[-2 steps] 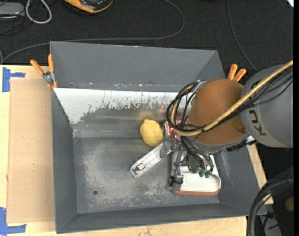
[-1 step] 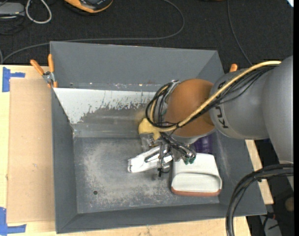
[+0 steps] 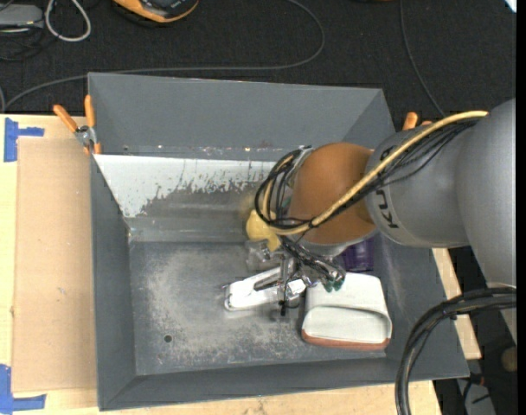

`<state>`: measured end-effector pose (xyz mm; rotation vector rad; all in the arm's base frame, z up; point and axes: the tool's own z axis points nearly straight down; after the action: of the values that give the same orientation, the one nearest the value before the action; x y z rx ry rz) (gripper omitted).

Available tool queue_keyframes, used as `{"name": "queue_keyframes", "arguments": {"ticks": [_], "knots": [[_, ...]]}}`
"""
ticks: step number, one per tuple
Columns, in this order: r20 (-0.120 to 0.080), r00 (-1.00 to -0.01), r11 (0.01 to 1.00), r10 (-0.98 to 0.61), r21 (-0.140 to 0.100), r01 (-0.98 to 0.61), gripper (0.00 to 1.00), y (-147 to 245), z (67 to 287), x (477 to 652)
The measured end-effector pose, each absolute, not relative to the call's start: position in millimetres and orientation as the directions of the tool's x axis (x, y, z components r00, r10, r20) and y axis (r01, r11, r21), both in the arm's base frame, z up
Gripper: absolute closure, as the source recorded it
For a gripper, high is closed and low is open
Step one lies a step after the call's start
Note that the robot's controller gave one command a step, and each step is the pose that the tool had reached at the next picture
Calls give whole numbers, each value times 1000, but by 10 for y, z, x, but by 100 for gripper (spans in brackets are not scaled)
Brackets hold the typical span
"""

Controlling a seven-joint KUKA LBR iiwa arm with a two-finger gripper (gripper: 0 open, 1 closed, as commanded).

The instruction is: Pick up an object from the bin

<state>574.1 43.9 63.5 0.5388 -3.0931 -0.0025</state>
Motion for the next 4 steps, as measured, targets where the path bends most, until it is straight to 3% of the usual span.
{"name": "queue_keyframes", "arguments": {"ticks": [2,3,4], "knots": [[1,-949,949,-316,3,-316,0,455,656,5743],[0,-955,955,-295,4,-295,100,453,676,5750],[0,-956,956,-295,4,-295,100,453,680,5749]]}}
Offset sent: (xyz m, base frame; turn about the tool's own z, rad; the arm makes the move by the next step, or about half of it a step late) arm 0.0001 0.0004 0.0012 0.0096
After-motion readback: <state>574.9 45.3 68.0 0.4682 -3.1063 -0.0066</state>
